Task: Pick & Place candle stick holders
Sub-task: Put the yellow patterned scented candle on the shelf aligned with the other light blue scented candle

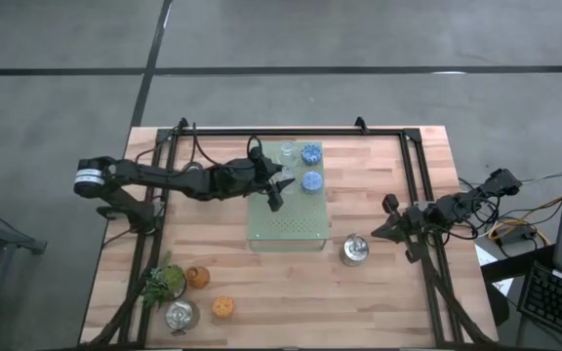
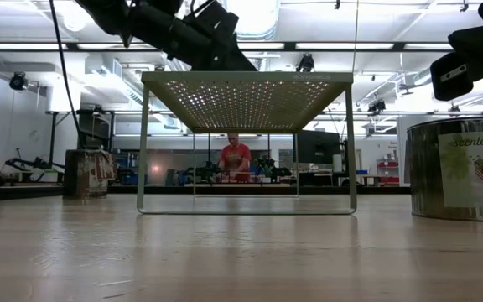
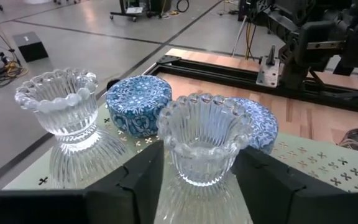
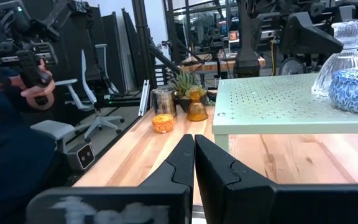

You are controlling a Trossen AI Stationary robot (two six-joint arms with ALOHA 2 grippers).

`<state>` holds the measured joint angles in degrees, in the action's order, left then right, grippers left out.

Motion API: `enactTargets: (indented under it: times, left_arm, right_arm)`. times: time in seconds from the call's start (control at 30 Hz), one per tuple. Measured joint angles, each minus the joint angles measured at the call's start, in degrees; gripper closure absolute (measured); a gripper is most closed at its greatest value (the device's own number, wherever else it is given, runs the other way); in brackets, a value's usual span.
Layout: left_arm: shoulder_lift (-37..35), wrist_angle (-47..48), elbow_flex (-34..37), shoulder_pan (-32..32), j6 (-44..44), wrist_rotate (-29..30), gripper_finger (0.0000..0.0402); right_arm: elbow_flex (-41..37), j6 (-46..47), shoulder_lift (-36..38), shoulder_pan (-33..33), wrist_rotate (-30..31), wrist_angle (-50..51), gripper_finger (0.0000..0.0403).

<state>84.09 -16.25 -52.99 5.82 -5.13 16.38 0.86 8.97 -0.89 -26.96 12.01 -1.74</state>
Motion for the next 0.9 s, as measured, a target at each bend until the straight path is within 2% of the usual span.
enactTargets:
  times: [0.27, 0.5, 0.9]
  left_arm:
    - [-2.6, 3.8, -0.4, 0.0, 2.5, -0.8, 0.0155]
    - [-8.8, 17.3, -0.3, 0.0, 3.2, -1.9, 0.0145]
    - [-25.8, 41.0, -0.3, -2.9, -1.0, -1.9, 0.0147]
  right_arm:
    - [0.0, 0.0, 0.0, 0.0, 0.0, 0.0, 0.0394]
    - [0.0, 0.0, 0.0, 0.0, 0.0, 0.0, 0.0394]
    - [0.0, 0.0, 0.0, 0.0, 0.0, 0.0, 0.0394]
